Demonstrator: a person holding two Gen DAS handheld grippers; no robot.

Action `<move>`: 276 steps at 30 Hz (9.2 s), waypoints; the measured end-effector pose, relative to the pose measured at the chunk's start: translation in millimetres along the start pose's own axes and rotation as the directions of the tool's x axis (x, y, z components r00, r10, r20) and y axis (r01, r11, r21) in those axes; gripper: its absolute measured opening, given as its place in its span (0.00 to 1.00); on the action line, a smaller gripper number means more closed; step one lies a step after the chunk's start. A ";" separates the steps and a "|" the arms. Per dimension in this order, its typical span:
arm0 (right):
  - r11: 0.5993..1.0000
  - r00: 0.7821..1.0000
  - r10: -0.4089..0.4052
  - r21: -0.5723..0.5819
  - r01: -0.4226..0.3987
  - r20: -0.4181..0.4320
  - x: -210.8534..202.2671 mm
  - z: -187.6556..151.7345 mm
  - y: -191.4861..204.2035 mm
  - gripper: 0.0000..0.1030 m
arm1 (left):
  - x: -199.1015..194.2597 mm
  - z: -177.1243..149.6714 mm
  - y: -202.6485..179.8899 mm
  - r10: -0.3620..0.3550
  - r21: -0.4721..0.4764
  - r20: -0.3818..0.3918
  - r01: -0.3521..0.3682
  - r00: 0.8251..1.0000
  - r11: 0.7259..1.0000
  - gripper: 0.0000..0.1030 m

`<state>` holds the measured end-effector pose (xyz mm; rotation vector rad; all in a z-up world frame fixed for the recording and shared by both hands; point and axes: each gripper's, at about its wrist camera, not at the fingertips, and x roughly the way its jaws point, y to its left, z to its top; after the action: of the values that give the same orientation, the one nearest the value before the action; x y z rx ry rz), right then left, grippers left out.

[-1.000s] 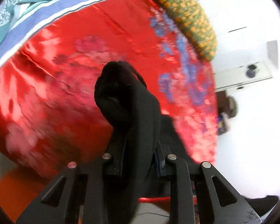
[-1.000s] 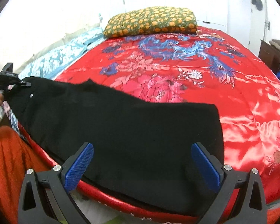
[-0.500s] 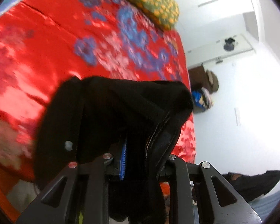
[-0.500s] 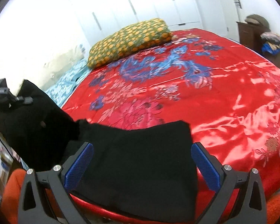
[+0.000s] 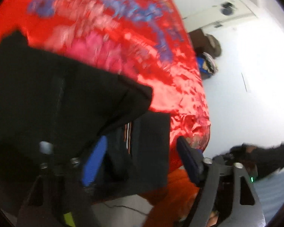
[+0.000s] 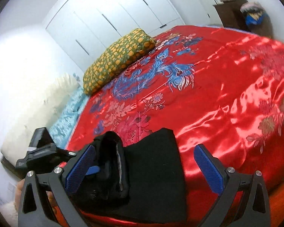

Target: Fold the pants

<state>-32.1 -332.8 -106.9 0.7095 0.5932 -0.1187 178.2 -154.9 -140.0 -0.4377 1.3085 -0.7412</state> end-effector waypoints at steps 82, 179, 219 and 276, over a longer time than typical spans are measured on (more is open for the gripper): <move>0.875 0.948 -0.154 -0.484 0.000 -0.279 76.3 26.6 44.1 0.39 | -14.9 -97.9 33.1 0.395 0.491 0.261 -0.473 0.881 0.731 0.92; 0.915 0.840 0.378 0.018 -0.403 -0.389 93.4 65.6 18.1 0.32 | -86.2 61.0 69.6 0.030 0.207 0.185 -0.069 0.982 0.976 0.25; 0.788 0.941 -0.338 -0.537 0.301 0.032 -19.3 -9.9 181.0 1.00 | -135.9 -58.4 -48.4 0.567 0.098 0.458 -0.673 0.684 0.733 0.97; 0.737 0.931 -0.357 -0.591 0.328 0.072 -57.7 -19.2 234.1 1.00 | -159.4 -95.2 -72.2 0.600 0.108 0.482 -0.723 0.638 0.682 0.99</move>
<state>-19.3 -147.9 48.7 -0.0246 0.7550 -0.2469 55.7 -82.0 -0.9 0.1586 0.8294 -0.1671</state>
